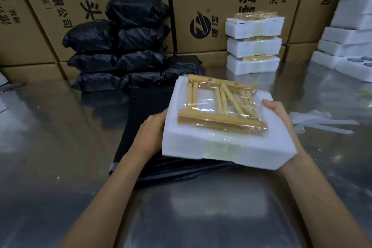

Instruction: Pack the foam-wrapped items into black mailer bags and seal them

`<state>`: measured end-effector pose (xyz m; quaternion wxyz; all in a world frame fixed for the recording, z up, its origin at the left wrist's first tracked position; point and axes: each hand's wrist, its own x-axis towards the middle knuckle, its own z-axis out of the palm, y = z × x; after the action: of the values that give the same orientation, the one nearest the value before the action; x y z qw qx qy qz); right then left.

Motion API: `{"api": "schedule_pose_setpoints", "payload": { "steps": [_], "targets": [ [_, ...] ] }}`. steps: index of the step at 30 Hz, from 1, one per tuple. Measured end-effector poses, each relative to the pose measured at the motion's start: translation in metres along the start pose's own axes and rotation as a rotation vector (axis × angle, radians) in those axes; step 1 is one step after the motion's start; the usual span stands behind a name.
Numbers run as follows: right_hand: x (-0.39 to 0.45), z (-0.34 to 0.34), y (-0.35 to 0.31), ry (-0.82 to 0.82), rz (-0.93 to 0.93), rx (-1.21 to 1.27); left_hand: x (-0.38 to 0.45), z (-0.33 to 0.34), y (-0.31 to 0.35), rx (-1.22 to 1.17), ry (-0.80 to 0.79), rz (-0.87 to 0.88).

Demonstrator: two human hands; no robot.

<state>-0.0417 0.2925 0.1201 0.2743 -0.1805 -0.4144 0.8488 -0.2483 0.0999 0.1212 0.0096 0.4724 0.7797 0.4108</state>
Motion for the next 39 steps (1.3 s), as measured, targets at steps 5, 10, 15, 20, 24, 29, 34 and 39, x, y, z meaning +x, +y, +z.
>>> {"api": "schedule_pose_setpoints", "payload": {
  "steps": [5,10,15,20,24,29,34,39],
  "targets": [
    [0.009,-0.003,-0.005,0.075,0.010,-0.160,0.002,-0.005,-0.003,0.009,-0.014,-0.023],
    [0.011,-0.010,-0.010,0.110,0.057,-0.199,0.005,-0.001,-0.004,0.021,0.045,0.016],
    [0.007,-0.013,-0.018,0.149,0.112,-0.267,0.010,-0.006,-0.006,0.151,0.108,0.117],
    [0.008,-0.011,-0.016,0.222,0.152,-0.293,0.014,-0.013,-0.001,0.305,0.128,0.212],
    [0.006,-0.016,-0.010,0.152,0.165,-0.183,0.015,-0.015,-0.003,0.323,0.122,0.230],
    [-0.005,-0.022,-0.001,0.056,0.152,-0.095,0.013,-0.006,-0.001,0.344,0.072,0.234],
    [-0.011,-0.014,-0.001,0.085,0.175,-0.127,0.011,-0.004,-0.001,0.309,0.065,0.251],
    [-0.012,-0.009,0.001,0.137,0.179,-0.128,0.012,-0.006,0.002,0.295,0.002,0.300]
  ]
}}
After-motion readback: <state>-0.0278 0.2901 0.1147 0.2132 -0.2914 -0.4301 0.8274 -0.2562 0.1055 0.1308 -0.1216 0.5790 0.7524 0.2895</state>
